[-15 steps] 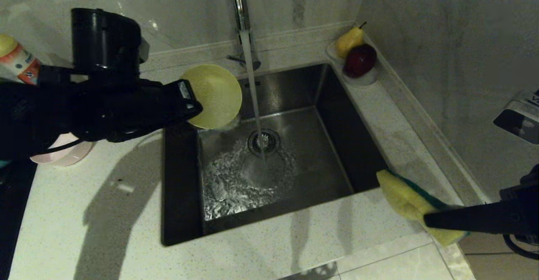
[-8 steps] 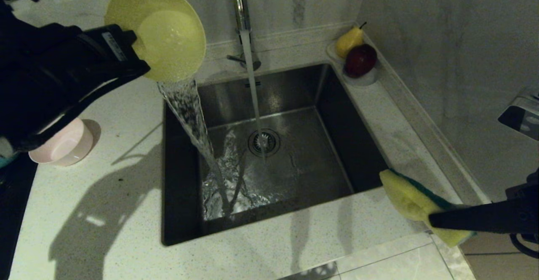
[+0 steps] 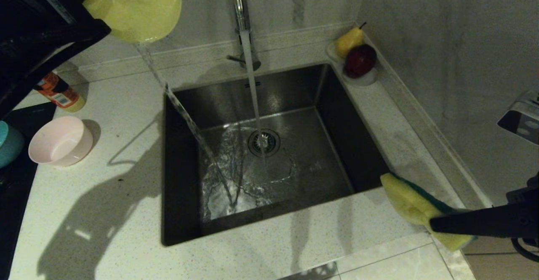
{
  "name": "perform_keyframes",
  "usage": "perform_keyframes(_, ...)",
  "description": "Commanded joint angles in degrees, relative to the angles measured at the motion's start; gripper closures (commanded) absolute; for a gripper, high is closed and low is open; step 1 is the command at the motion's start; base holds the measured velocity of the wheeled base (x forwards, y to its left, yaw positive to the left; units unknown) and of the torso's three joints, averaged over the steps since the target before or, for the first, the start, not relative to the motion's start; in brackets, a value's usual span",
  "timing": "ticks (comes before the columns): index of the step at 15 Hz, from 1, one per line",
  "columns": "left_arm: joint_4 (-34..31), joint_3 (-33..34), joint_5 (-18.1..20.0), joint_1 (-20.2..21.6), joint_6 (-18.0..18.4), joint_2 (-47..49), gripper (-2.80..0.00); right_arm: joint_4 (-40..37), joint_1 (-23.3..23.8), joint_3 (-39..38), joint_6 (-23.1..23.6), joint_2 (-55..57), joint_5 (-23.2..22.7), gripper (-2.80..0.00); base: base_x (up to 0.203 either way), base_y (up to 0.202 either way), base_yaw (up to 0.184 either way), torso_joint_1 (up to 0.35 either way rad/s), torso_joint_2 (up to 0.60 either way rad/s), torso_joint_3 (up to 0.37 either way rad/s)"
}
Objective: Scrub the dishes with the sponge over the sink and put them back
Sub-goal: Wash the bowl
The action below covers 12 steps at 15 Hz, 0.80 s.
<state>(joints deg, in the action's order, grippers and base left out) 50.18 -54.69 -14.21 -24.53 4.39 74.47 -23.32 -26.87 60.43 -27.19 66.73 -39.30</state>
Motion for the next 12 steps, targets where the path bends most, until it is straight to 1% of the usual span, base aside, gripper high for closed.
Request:
perform_keyframes(1, 0.9, 0.5, 1.7, 0.0, 0.9, -2.4, 0.0, -0.2, 0.0, -0.2, -0.1, 0.1, -0.2, 0.0, 0.0, 0.0, 0.0, 0.0, 0.0, 0.0)
perform_keyframes(6, -0.2, 1.7, 1.8, 0.0, 0.6, -2.3, 0.0, -0.2, 0.0, -0.4, -0.1, -0.6, -0.3, 0.0, 0.0, 0.0, 0.0, 0.0, 0.0, 0.0)
perform_keyframes(7, -1.4, 1.9, 1.8, 0.0, 0.3, -1.2, 0.0, 0.0, 0.0, -0.1, 0.0, -0.9, -0.3, 0.0, 0.0, 0.0, 0.0, 0.0, 0.0, 0.0)
perform_keyframes(8, -5.1, 3.2, 1.8, 0.0, -0.7, 0.5, 0.0, 0.3, 0.0, 0.2, 0.0, -0.8, -0.4, 0.0, 0.0, 0.0, 0.0, 0.0, 0.0, 0.0)
perform_keyframes(9, -10.3, 4.9, 2.0, 0.0, -2.7, 2.1, 0.0, 0.5, -0.1, 0.8, 0.1, -0.5, -0.7, 0.0, 0.0, 0.0, 0.0, 0.0, 0.0, 0.0)
perform_keyframes(10, -14.6, 5.8, 2.1, -0.2, -5.9, 4.0, 0.0, 0.7, -0.4, 1.9, 0.1, -0.2, -1.3, 0.0, 0.0, 0.0, 0.0, 0.0, 0.0, 0.0)
perform_keyframes(11, -18.0, 5.9, 2.1, -0.4, -10.3, 6.0, 0.0, 0.7, -1.1, 3.5, 0.1, 0.0, -2.1, 0.0, 0.0, 0.0, 0.0, 0.0, 0.0, 0.0)
perform_keyframes(12, -21.4, 5.5, 2.1, -0.5, -15.6, 7.8, 0.0, 0.6, -2.7, 5.1, 0.0, 0.2, -2.6, 0.0, 0.0, 0.0, 0.0, 0.0, 0.0, 0.0)
